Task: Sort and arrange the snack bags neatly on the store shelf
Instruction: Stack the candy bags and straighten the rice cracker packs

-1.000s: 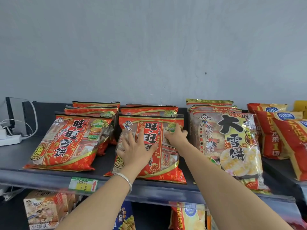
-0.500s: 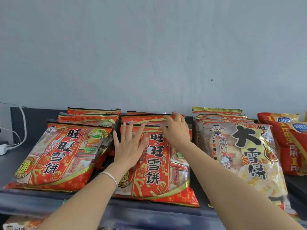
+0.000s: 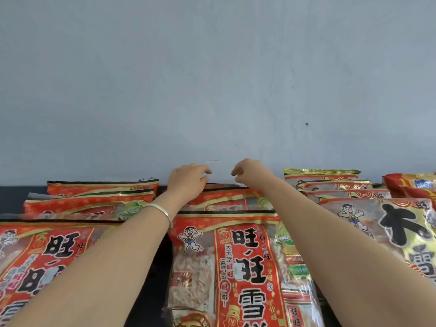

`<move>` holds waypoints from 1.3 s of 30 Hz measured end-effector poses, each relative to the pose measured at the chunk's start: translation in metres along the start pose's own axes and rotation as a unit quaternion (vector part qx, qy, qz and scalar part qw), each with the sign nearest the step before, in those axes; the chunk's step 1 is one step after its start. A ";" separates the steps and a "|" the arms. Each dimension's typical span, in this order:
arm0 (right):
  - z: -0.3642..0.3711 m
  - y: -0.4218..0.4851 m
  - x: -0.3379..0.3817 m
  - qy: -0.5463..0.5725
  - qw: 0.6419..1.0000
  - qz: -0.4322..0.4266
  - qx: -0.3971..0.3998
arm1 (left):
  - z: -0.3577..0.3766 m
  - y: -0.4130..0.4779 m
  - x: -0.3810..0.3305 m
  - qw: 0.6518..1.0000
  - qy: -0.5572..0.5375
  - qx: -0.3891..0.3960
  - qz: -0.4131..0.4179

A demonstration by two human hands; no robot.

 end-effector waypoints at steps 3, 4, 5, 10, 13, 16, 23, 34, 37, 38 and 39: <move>0.008 0.006 0.002 0.009 0.998 -0.008 0.054 | 0.027 0.022 -0.004 0.993 -0.034 0.114 -0.010; 0.010 0.007 0.003 0.011 0.998 -0.009 0.063 | 0.035 0.027 -0.006 0.989 -0.040 0.143 -0.012; 0.012 0.009 0.002 0.012 0.998 -0.008 0.065 | 0.041 0.031 -0.007 0.987 -0.037 0.159 -0.014; 0.013 0.024 -0.018 -0.035 0.997 0.029 0.054 | 0.040 0.041 -0.009 0.994 0.002 0.111 -0.015; 0.013 0.026 -0.034 -0.068 0.993 0.064 0.066 | 0.045 0.044 -0.006 0.994 0.004 0.106 -0.017; 0.012 0.029 -0.043 -0.082 0.992 0.085 0.052 | 0.046 0.047 -0.009 0.996 0.007 0.093 -0.017; 0.001 0.026 -0.040 -0.140 0.985 0.097 -0.009 | 0.045 0.048 -0.010 0.997 -0.001 0.070 -0.030; -0.017 0.014 -0.031 -0.141 0.982 0.075 -0.102 | 0.021 0.038 -0.026 0.999 -0.012 -0.053 -0.001; -0.027 0.003 -0.020 -0.137 0.980 0.047 -0.137 | 0.005 0.028 -0.041 0.996 -0.025 -0.084 0.010; -0.029 -0.001 -0.017 -0.136 0.980 0.040 -0.139 | 0.001 0.024 -0.048 0.996 -0.029 -0.086 0.015; -0.031 -0.005 -0.015 -0.135 0.981 0.034 -0.138 | -0.003 0.020 -0.056 0.996 -0.032 -0.085 0.022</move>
Point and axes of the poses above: each hand's wrist, its own y-axis towards the middle knuckle, its own z-axis out of the palm, x = y × z, the point moved 10 cm from there along y, towards the middle knuckle, and after that the axes turned 5 degrees about -z, right-handed, at the moved point
